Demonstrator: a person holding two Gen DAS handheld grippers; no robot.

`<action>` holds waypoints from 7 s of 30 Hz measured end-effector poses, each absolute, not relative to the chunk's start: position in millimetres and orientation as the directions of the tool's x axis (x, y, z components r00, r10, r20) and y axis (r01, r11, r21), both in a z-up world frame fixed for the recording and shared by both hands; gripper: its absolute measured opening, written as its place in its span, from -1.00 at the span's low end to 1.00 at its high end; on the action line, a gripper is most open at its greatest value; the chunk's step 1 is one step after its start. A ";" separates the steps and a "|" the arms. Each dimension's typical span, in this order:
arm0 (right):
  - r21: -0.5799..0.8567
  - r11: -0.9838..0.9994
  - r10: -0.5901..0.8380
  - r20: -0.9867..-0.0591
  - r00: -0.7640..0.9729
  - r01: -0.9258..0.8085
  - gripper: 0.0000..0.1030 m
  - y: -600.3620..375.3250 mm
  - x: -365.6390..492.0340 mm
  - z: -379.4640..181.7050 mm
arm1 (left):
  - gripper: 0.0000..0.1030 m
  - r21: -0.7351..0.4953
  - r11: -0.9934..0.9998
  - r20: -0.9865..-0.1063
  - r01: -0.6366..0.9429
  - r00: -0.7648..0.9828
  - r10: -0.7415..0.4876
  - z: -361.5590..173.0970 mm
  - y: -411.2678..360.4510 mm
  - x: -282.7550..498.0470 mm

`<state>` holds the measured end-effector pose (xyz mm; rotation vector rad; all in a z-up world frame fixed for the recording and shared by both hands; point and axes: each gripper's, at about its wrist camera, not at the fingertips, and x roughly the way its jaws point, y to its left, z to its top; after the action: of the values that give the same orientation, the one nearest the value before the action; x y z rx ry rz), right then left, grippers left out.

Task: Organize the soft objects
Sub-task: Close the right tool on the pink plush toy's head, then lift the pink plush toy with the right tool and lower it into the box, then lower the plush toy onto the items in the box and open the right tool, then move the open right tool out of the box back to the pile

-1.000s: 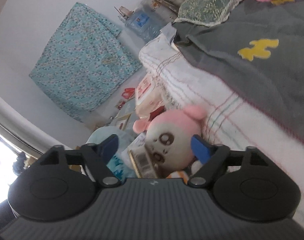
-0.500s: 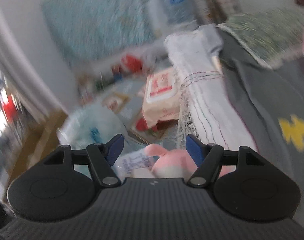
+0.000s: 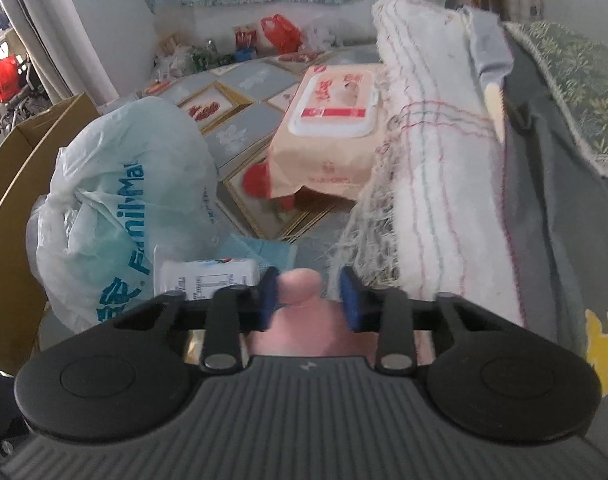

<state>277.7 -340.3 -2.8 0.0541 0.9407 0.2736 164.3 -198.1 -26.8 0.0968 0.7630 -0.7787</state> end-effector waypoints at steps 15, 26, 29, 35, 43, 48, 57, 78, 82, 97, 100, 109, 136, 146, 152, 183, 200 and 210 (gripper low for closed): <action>0.417 0.898 0.367 -0.528 0.765 -0.143 -0.73 -411.0 169.3 45.9 | 0.57 -0.009 0.742 -0.623 0.670 0.577 -0.528 -14.2 -226.1 147.4; 0.491 0.857 0.412 -0.471 0.780 -0.155 -0.72 -421.8 134.2 35.2 | 0.54 0.094 0.784 -0.611 0.613 0.658 -0.441 -11.6 -252.5 151.0; 0.494 0.853 0.422 -0.465 0.778 -0.167 -0.72 -419.4 131.9 35.5 | 0.42 0.091 0.788 -0.614 0.610 0.657 -0.437 -9.8 -254.0 150.6; 0.481 0.855 0.432 -0.449 0.782 -0.196 -0.72 -412.5 126.1 49.8 | 0.42 0.072 0.801 -0.590 0.594 0.673 -0.446 1.4 -246.0 143.1; 0.412 0.863 0.463 -0.415 0.783 -0.293 -0.72 -377.1 118.1 95.6 | 0.42 0.030 0.834 -0.521 0.551 0.720 -0.458 32.9 -213.9 125.9; 0.352 0.849 0.517 -0.392 0.761 -0.395 -0.72 -332.4 117.6 132.5 | 0.42 0.000 0.882 -0.460 0.472 0.782 -0.419 58.9 -173.0 115.3; 0.288 0.711 0.701 -0.362 0.615 -0.641 -0.72 -206.3 137.1 189.4 | 0.42 -0.028 0.979 -0.393 0.203 0.898 -0.197 102.4 -60.4 98.6; 0.693 0.483 0.839 -0.541 0.056 -0.535 -0.73 57.7 288.9 98.1 | 0.43 0.002 0.965 -0.692 -0.262 0.696 0.190 36.7 134.0 138.5; 0.717 0.541 0.802 -0.597 0.013 -0.440 -0.72 70.3 313.2 53.9 | 0.43 -0.021 0.959 -0.716 -0.283 0.674 0.183 31.1 151.7 137.3; 0.599 0.753 0.645 -0.755 0.121 -0.274 -0.69 81.2 359.0 -0.5 | 0.44 -0.065 0.938 -0.689 -0.341 0.696 0.205 35.7 188.0 131.7; 0.586 0.772 0.625 -0.771 0.126 -0.245 -0.67 78.2 365.9 -8.7 | 0.44 -0.068 0.939 -0.689 -0.339 0.696 0.202 35.2 188.3 132.7; 0.509 0.816 0.569 -0.792 0.222 -0.275 -0.56 78.4 375.3 -0.8 | 0.44 -0.059 0.937 -0.681 -0.344 0.700 0.214 36.2 186.1 129.4; 0.478 0.736 0.554 -0.832 0.022 -0.479 0.67 114.5 335.5 -13.4 | 0.50 -0.051 0.925 -0.607 -0.376 0.748 0.270 63.8 198.4 87.4; 0.527 0.722 0.596 -0.803 0.016 -0.449 0.59 89.3 342.4 10.6 | 0.50 -0.065 0.926 -0.610 -0.371 0.749 0.258 61.9 199.5 89.0; 0.544 0.714 0.607 -0.794 0.005 -0.440 0.60 80.0 348.8 26.7 | 0.50 -0.064 0.925 -0.601 -0.374 0.755 0.264 63.0 199.7 89.1; 0.641 0.573 0.787 -0.603 0.126 -0.512 0.81 -10.9 283.6 91.0 | 0.75 -0.080 0.967 -0.545 -0.244 0.823 0.162 78.3 140.6 57.4; 0.626 0.742 0.599 -0.460 0.655 -0.239 0.97 -345.6 144.6 104.0 | 0.90 0.011 0.915 -0.484 0.404 0.802 -0.349 75.7 -49.4 42.5; 0.687 0.704 0.655 -0.530 0.538 -0.181 0.62 -349.1 162.2 38.7 | 0.08 0.019 0.924 -0.618 0.382 0.731 -0.289 15.0 -122.4 103.8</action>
<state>162.2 -349.1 38.7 0.6160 0.8685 0.5363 103.8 -122.4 15.0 0.1484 0.6537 -0.3708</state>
